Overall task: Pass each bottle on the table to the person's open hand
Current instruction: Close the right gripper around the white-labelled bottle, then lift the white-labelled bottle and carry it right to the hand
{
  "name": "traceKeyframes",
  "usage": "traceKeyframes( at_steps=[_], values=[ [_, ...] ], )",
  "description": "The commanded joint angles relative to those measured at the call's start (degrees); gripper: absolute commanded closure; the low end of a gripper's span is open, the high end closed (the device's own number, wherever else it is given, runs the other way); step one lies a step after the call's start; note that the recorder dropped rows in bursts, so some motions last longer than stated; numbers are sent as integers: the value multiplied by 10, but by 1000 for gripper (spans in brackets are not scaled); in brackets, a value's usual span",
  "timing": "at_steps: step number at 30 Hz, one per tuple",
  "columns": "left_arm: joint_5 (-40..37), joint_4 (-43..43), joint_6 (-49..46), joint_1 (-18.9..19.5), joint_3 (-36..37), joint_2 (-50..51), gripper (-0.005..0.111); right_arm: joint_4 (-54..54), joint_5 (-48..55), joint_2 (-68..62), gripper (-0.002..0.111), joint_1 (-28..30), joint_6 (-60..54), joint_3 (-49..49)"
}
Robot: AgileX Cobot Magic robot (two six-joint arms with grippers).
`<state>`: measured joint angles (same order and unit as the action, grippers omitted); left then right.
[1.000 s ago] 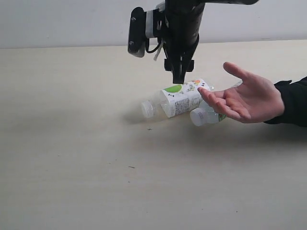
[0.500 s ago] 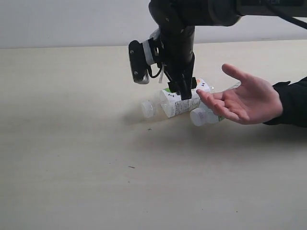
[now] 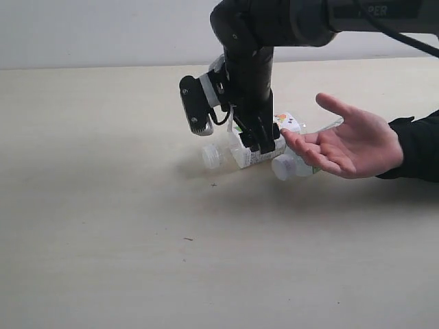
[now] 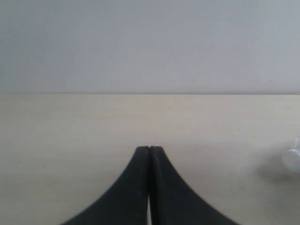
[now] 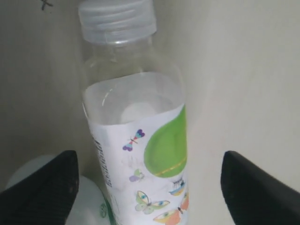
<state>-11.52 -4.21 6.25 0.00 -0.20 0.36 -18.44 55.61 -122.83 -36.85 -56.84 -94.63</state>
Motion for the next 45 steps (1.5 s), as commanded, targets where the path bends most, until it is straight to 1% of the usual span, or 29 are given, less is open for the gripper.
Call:
traceKeyframes(
  at_steps=[1,6,13,21,28,29,31,33,36,39,41,45],
  values=[
    [1,-2,0,0,2,-4,107,0,0,-18,29,2,-11,-3],
    [1,-2,0,0,2,-4,107,-35,-10,-31,29,2,-9,-3],
    [1,-2,0,0,2,-4,107,-33,-56,-44,29,2,-9,-3],
    [1,-2,0,0,2,-4,107,-37,-64,-74,29,2,-9,-3],
    [1,-2,0,0,2,-4,107,-49,-103,-77,31,2,-9,-3],
    [1,-2,0,0,2,-4,107,-49,-106,-77,33,2,-8,-3],
    [1,-2,0,0,2,-4,107,-49,-106,-78,43,2,6,-3],
    [1,-2,0,0,2,-4,107,-47,-106,-80,57,2,27,-3],
    [1,-2,0,0,2,-4,107,-47,-106,-80,80,2,36,-3],
    [1,-2,0,0,2,-4,107,-47,-106,-80,99,2,34,-3],
    [1,-2,0,0,2,-4,107,-60,-112,-80,108,2,34,-3],
    [1,-2,0,0,2,-4,107,-100,-122,-77,108,2,32,-5]
  ],
)
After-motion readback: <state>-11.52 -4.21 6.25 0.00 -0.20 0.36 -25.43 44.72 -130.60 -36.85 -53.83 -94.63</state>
